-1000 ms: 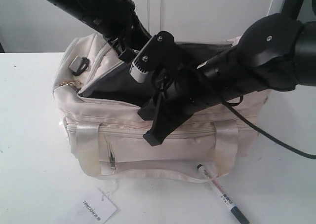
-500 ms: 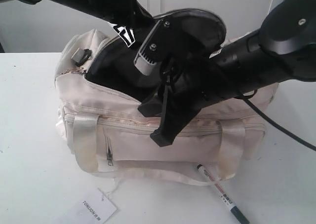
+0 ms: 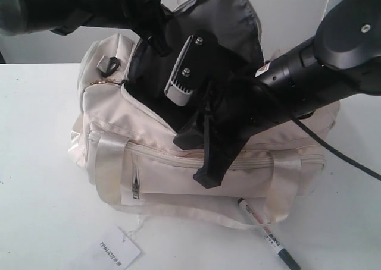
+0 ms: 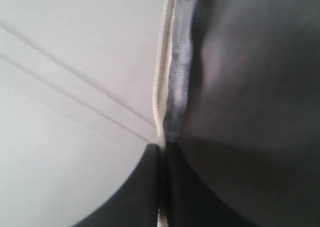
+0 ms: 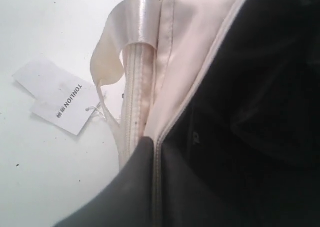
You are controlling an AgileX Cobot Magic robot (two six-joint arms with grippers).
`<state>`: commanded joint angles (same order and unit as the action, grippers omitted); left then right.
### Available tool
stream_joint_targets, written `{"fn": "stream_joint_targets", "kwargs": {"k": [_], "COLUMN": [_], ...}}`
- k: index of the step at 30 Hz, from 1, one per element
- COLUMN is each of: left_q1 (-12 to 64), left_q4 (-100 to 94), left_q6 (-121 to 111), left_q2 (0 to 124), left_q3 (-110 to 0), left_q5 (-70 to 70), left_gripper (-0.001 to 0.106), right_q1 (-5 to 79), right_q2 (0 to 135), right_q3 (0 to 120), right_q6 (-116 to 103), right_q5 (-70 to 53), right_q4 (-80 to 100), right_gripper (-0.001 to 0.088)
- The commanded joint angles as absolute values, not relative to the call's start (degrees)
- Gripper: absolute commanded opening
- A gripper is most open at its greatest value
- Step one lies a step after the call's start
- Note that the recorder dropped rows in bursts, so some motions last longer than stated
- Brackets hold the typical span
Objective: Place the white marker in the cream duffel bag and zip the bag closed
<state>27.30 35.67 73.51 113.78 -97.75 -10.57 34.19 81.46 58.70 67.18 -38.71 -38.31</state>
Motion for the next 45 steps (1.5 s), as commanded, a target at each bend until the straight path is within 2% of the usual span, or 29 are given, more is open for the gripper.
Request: {"fn": "stream_joint_targets", "kwargs": {"k": [11,24,45], "left_q1": [27.3,26.4,26.4], "left_q4": [34.1,32.6,32.7], "left_q6": [73.3,73.3,73.3], "left_q2": [117.3,118.3,118.3], "left_q3": [-98.1,-98.2,-98.2], "left_q5": [-21.4,-21.8,-21.8], "left_gripper": [0.000,0.000,0.000], "right_q1": [34.2,34.2,34.2], "right_q2": [81.5,81.5,81.9], "right_q3": [58.7,58.7,58.6], "right_q6": [67.2,67.2,63.8], "right_q5": [-40.0,-34.8,-35.9], "right_q4": [-38.3,-25.6,-25.8], "right_gripper": [0.0000,0.0000,0.0000]}}
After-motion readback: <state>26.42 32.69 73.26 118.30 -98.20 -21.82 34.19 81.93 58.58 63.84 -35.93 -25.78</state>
